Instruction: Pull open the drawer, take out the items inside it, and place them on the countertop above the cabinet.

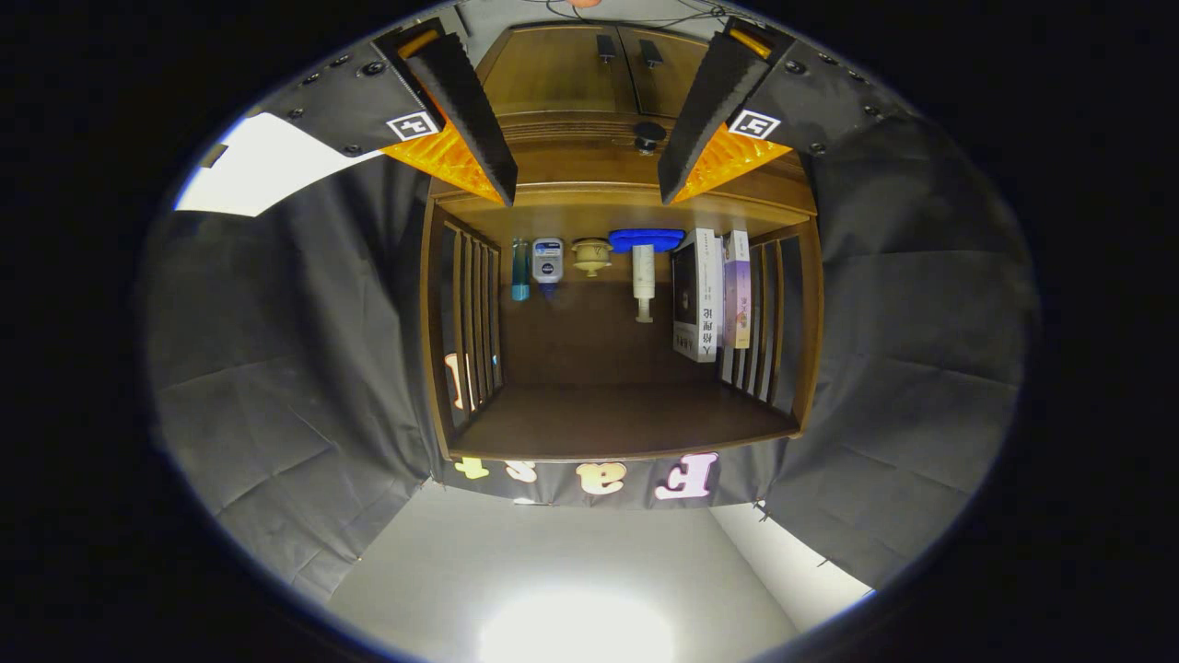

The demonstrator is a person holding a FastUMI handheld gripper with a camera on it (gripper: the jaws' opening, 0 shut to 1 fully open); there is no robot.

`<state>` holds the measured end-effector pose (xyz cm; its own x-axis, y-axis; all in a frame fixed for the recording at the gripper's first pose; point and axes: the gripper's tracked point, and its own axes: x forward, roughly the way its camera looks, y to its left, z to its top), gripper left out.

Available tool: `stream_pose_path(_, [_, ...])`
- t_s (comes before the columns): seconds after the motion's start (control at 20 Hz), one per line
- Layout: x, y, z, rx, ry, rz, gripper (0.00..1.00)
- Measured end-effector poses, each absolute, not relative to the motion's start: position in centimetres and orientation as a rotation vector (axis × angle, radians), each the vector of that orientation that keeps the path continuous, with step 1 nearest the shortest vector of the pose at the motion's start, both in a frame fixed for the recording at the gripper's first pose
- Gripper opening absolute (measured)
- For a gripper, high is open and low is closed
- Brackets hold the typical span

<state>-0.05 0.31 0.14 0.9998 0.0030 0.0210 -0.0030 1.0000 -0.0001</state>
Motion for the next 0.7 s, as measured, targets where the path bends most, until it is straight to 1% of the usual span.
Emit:
stream_pose_path(0.25, [0.9,1.0,-0.1,-0.006,-0.021,0.02,0.98])
stream_pose_path(0.55, [3.8,2.4,-0.1,0.015,-0.04,0.044,0.98])
stream_pose_path(0.7, [5.7,3.3,-1.3,0.022,-0.02,0.052,0.98])
